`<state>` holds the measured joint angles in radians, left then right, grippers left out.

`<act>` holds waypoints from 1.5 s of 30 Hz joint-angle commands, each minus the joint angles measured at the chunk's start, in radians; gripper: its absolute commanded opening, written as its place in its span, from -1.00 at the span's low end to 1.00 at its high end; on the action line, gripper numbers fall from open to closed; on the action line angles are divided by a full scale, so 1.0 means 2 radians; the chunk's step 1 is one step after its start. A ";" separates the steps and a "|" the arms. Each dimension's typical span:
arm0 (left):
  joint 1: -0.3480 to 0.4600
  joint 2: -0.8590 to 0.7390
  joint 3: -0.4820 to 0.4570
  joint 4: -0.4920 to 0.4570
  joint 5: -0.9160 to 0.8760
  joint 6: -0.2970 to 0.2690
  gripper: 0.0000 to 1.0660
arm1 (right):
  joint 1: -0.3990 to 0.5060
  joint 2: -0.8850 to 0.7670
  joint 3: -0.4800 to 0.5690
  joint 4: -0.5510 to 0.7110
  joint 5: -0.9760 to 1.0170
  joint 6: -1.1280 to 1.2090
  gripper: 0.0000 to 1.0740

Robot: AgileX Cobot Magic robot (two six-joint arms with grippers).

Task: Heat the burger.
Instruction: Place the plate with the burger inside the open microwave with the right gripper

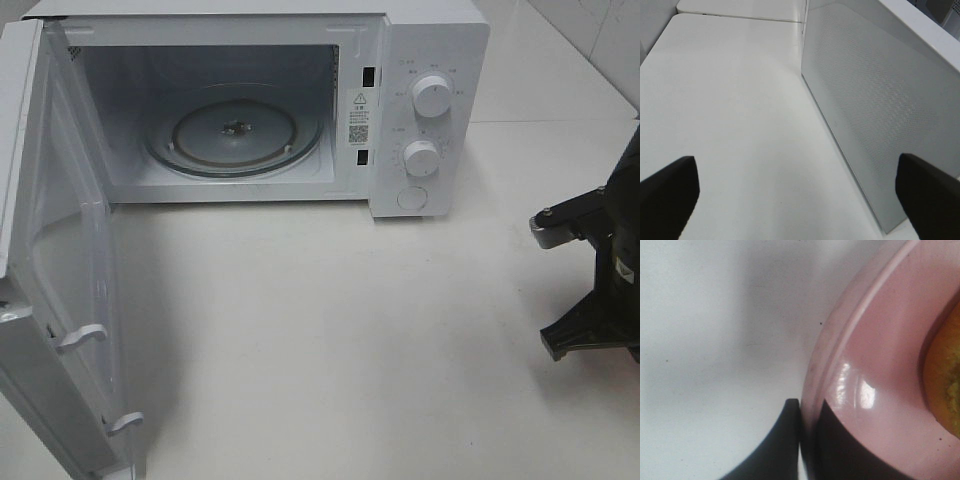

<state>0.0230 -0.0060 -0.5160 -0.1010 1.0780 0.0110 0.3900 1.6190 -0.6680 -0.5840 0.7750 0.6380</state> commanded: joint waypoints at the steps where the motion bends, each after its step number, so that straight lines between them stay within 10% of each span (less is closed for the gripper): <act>1: 0.002 -0.009 0.000 -0.002 -0.005 0.001 0.92 | 0.008 -0.024 0.002 -0.032 0.044 0.000 -1.00; 45: 0.002 -0.009 0.000 -0.002 -0.005 0.001 0.92 | 0.263 -0.059 0.031 -0.016 0.097 -0.009 -1.00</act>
<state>0.0230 -0.0060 -0.5160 -0.1010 1.0780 0.0110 0.9110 1.5090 -0.6090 -0.5710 0.9230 0.6290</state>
